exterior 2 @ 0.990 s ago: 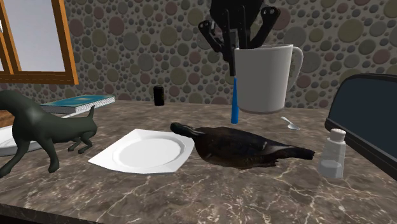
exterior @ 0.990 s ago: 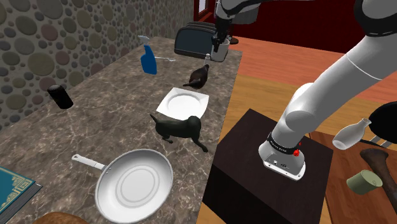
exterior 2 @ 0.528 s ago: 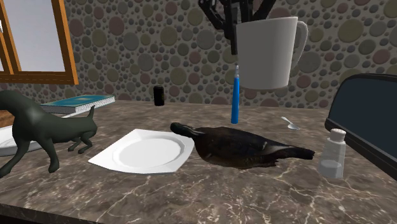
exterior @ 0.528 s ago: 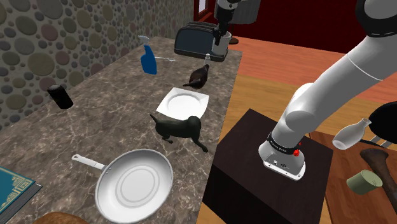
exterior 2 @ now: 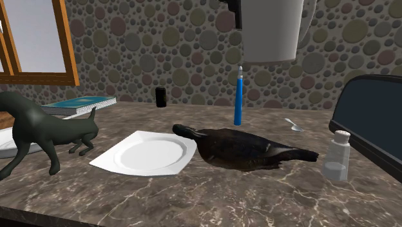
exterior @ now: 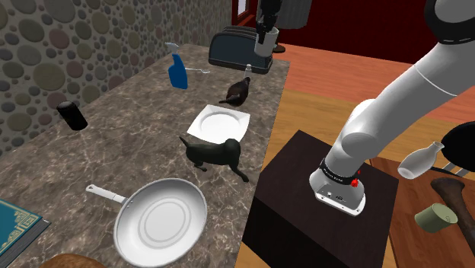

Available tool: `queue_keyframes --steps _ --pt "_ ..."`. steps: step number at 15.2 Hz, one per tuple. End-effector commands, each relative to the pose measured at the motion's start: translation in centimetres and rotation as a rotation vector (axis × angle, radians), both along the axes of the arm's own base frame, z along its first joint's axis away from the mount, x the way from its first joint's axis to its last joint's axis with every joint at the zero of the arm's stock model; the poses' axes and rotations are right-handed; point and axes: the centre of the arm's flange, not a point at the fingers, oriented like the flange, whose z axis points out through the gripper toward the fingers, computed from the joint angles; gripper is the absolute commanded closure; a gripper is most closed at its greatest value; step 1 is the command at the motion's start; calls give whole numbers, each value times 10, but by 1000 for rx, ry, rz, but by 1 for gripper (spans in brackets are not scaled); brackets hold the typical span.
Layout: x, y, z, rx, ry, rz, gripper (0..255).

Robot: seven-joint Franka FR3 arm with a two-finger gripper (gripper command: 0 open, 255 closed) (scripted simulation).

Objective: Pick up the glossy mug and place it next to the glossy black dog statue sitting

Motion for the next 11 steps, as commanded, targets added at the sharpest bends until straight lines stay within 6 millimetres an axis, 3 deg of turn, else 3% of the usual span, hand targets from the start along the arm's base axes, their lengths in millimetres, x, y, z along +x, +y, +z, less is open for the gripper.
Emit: queue_keyframes --steps 1,2,11 --pt "0 1 10 0 0 0 255" --pt "0 1 11 0 0 0 255" --pt "-70 97 12 0 0 0 255"
